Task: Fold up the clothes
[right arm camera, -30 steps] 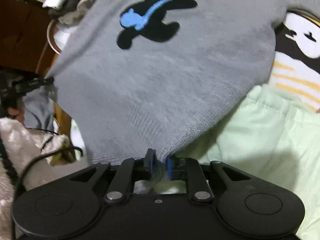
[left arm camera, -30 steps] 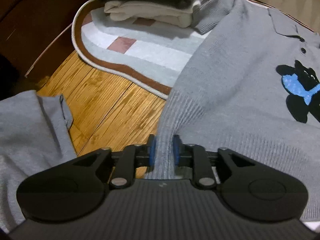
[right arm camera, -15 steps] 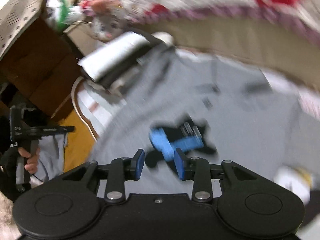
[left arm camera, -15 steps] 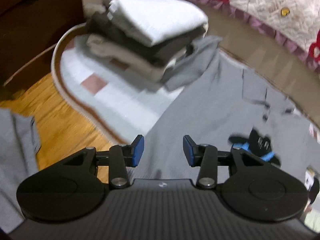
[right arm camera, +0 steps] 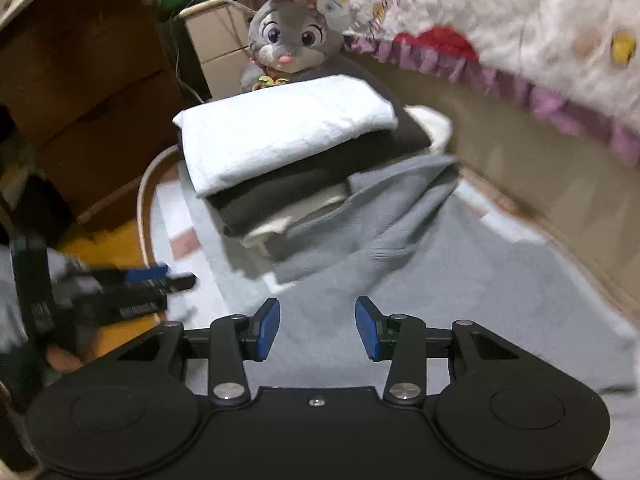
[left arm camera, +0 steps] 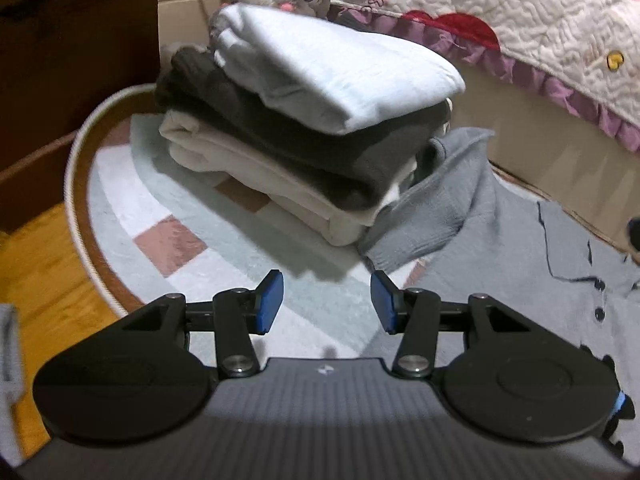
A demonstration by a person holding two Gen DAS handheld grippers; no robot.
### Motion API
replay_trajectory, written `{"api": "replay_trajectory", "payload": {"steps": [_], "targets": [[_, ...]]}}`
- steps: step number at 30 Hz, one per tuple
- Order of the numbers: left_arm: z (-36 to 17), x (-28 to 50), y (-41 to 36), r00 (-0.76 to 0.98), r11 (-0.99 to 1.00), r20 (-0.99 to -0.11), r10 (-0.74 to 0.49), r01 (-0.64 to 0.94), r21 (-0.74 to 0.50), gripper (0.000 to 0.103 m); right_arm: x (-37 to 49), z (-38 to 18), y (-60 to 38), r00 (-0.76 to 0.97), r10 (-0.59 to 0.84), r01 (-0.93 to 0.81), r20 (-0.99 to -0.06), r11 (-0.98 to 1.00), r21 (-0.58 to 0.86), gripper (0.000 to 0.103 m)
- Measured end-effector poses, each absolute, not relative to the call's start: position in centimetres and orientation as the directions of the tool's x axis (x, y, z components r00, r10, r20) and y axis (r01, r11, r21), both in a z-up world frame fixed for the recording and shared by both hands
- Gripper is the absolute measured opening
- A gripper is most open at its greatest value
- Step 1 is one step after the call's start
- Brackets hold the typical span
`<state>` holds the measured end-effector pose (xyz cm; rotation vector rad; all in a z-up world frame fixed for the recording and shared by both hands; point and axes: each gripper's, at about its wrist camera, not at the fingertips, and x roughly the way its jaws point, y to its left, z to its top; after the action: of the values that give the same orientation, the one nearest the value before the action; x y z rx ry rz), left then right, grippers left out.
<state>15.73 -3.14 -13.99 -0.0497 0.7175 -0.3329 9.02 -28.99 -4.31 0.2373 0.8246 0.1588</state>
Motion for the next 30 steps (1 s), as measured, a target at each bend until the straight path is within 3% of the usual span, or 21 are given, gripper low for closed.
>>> {"api": "replay_trajectory", "payload": {"steps": [2, 6, 10, 11, 16, 21, 22, 24, 25, 30], "targets": [[-15.0, 16.6, -2.4, 0.692, 0.937, -0.634, -0.346, 0.286, -0.200, 0.044, 10.3, -6.1, -29.5, 0.663, 0.313, -0.028, -0.680, 0.918, 0.395, 0.047], [-16.1, 17.6, -1.7, 0.695, 0.925, -0.611, -0.380, 0.300, -0.234, 0.044, 13.6, -8.7, -29.1, 0.651, 0.373, 0.013, -0.661, 0.865, 0.501, 0.048], [-16.4, 18.2, -2.0, 0.722, 0.916, -0.564, -0.400, 0.314, -0.248, 0.044, 18.5, -10.7, -29.7, 0.661, 0.358, 0.138, -0.660, 0.806, 0.575, 0.059], [-16.3, 18.3, -2.0, 0.727, 0.915, -0.555, -0.404, 0.316, -0.252, 0.044, 19.6, -11.0, -29.8, 0.663, 0.326, 0.178, -0.673, 0.805, 0.566, 0.064], [-16.5, 18.4, -1.9, 0.791, 0.948, -0.522, -0.319, 0.259, -0.187, 0.046, 24.3, -12.0, -30.2, 0.665, 0.228, 0.284, -0.711, 0.803, 0.524, 0.064], [-16.6, 19.2, -0.3, 0.787, 0.949, -0.533, -0.311, 0.222, -0.225, 0.046, 27.1, -14.8, -29.6, 0.626, 0.160, 0.330, -0.763, 0.833, 0.445, 0.064], [-16.6, 19.3, -0.1, 0.788, 0.950, -0.534, -0.306, 0.216, -0.226, 0.046, 27.6, -15.4, -29.4, 0.629, 0.150, 0.288, -0.763, 0.867, 0.407, 0.063], [-16.5, 19.6, 0.2, 0.786, 0.951, -0.539, -0.303, 0.217, -0.219, 0.046, 27.9, -16.0, -28.8, 0.635, 0.110, 0.206, -0.765, 0.930, 0.304, 0.042], [-16.3, 19.6, 0.3, 0.786, 0.951, -0.538, -0.305, 0.221, -0.215, 0.046, 27.5, -15.9, -28.8, 0.646, 0.110, 0.176, -0.756, 0.942, 0.287, 0.008], [-14.2, 18.1, 0.2, 0.820, 0.941, -0.462, -0.337, 0.293, -0.167, 0.046, 22.7, -13.3, -30.8, 0.736, 0.191, 0.107, -0.649, 0.914, 0.391, 0.007]]}}
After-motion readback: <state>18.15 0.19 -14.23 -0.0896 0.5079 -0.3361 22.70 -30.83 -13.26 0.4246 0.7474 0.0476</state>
